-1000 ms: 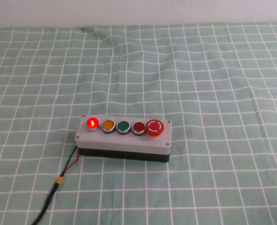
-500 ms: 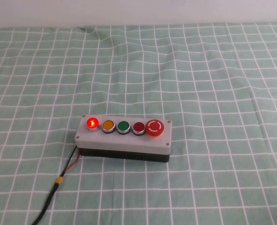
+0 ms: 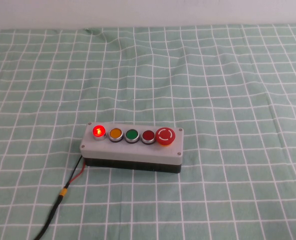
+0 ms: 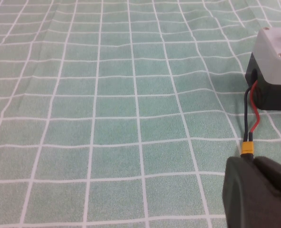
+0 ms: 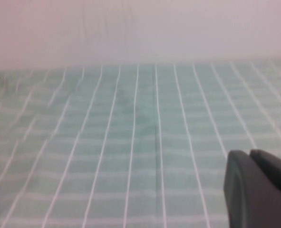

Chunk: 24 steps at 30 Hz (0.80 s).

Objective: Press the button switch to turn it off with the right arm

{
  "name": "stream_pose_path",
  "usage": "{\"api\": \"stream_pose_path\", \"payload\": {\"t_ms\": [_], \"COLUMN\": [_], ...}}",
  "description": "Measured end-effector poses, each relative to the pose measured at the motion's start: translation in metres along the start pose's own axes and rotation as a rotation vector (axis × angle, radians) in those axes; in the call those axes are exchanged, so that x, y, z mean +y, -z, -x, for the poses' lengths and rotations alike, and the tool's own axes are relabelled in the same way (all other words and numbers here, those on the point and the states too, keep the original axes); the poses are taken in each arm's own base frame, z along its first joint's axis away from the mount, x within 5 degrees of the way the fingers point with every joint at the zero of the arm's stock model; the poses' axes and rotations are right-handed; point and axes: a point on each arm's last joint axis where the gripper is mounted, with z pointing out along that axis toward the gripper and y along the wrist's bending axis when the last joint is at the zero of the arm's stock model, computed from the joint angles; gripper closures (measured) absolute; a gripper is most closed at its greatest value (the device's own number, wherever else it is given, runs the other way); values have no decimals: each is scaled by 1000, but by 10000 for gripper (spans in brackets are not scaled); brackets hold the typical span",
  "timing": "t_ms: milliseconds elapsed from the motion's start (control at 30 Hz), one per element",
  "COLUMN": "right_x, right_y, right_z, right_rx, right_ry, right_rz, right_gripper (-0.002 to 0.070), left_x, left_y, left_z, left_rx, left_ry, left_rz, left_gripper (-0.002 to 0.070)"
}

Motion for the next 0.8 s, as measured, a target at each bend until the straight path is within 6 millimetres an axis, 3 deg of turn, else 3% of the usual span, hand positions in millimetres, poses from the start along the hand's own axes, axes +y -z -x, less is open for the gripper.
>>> {"api": "stream_pose_path", "payload": {"t_ms": [400,667,800], "right_x": [0,-1,-1], "right_y": [8,38,50], "right_z": [37,74,82], "right_rx": [-424,-955,-1098], "right_ry": [-2,-9,-20], "right_rz": [-3,-10,-9], "right_gripper": [692,692,692], "left_x": [0,0,0], "left_y": [0,0,0], "left_z": [0,0,0], "left_rx": [0,0,0], "left_ry": [0,0,0], "left_rz": [0,0,0], "left_gripper": [678,678,678]}}
